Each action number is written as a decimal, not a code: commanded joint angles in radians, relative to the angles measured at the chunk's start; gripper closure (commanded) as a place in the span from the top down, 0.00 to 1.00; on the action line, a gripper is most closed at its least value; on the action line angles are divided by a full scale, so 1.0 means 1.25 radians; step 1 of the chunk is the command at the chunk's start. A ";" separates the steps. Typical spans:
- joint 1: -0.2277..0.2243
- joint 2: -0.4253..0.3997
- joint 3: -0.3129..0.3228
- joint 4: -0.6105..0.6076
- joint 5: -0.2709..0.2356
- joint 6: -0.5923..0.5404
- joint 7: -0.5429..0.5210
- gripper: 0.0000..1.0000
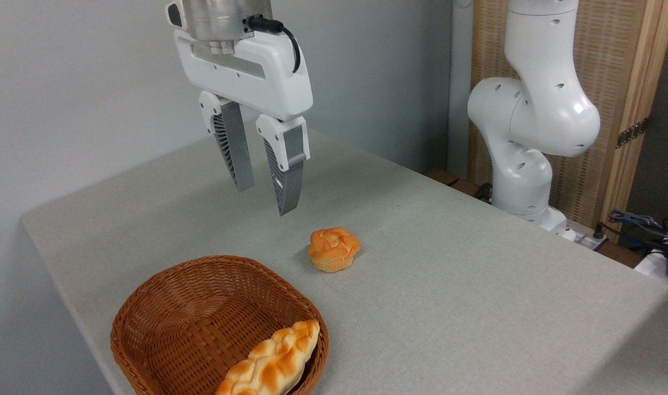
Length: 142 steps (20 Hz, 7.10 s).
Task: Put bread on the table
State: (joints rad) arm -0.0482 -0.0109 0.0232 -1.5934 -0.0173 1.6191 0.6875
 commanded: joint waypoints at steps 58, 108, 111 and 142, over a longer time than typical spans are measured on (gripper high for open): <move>0.061 0.219 -0.015 -0.094 0.143 0.315 0.174 0.24; 0.051 -0.129 -0.026 -0.369 0.070 0.114 0.215 1.00; 0.050 -0.128 -0.042 -0.317 0.070 0.114 0.191 1.00; 0.052 0.003 -0.048 -0.003 0.017 -0.004 0.051 1.00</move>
State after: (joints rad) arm 0.0212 -0.0116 -0.0455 -1.6101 0.0152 1.6289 0.7530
